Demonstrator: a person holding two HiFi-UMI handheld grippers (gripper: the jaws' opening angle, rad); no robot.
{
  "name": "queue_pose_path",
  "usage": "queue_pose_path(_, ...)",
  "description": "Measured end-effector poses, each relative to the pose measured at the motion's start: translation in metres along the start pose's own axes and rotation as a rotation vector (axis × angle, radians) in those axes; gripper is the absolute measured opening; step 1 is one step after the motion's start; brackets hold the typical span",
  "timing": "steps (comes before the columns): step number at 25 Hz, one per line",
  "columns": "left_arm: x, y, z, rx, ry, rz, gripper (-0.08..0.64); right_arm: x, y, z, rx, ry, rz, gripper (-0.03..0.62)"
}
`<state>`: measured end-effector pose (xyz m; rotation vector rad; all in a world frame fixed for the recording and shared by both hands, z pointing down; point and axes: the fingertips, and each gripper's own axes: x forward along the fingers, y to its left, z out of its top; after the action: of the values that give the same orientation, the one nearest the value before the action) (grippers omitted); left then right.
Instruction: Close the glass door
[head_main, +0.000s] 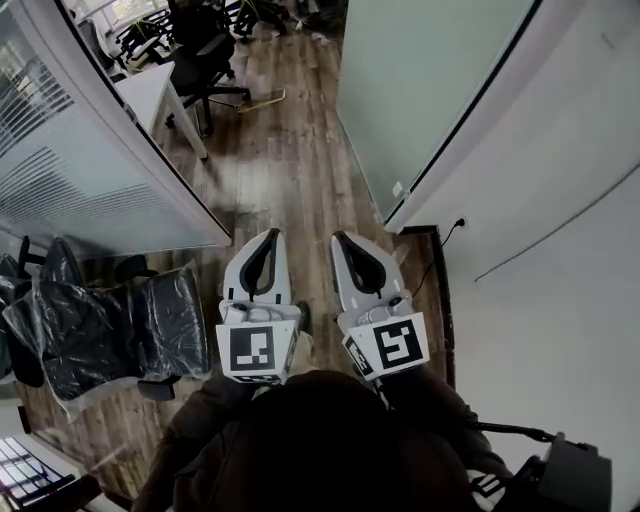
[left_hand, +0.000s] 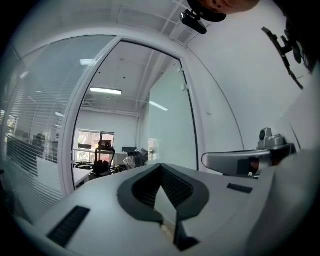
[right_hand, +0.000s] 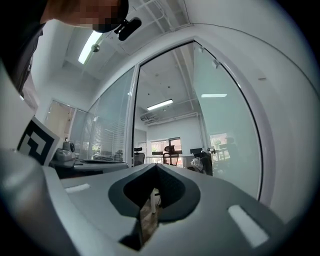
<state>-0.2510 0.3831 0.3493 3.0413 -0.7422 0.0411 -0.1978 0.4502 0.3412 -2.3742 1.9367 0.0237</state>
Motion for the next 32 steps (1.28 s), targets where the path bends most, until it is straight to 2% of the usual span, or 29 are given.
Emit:
queue_pose_path(5, 0.080, 0.053, 0.029, 0.025, -0.047, -0.003, -0.003, 0.096, -0.038, 0.022, 0.010, -0.027, -0.014, 0.002)
queue_pose_path(9, 0.133, 0.081, 0.027, -0.006, -0.024, 0.008, -0.003, 0.148, -0.070, 0.022, -0.008, -0.013, -0.038, 0.002)
queue_pose_path(14, 0.197, 0.083, 0.025, 0.000, -0.019, -0.016, -0.003, 0.190, -0.118, 0.022, 0.001, -0.012, -0.058, 0.002)
queue_pose_path(18, 0.260, 0.085, 0.022, 0.016, 0.018, -0.054, -0.003, 0.230, -0.159, 0.013, 0.008, 0.000, -0.073, 0.002)
queue_pose_path(28, 0.479, 0.083, 0.037, 0.032, 0.014, -0.088, -0.003, 0.367, -0.315, 0.019, 0.012, -0.026, -0.079, 0.002)
queue_pose_path(32, 0.541, 0.076, 0.047, 0.054, 0.017, -0.117, -0.003, 0.408, -0.361, 0.023, 0.026, -0.038, -0.088, 0.002)
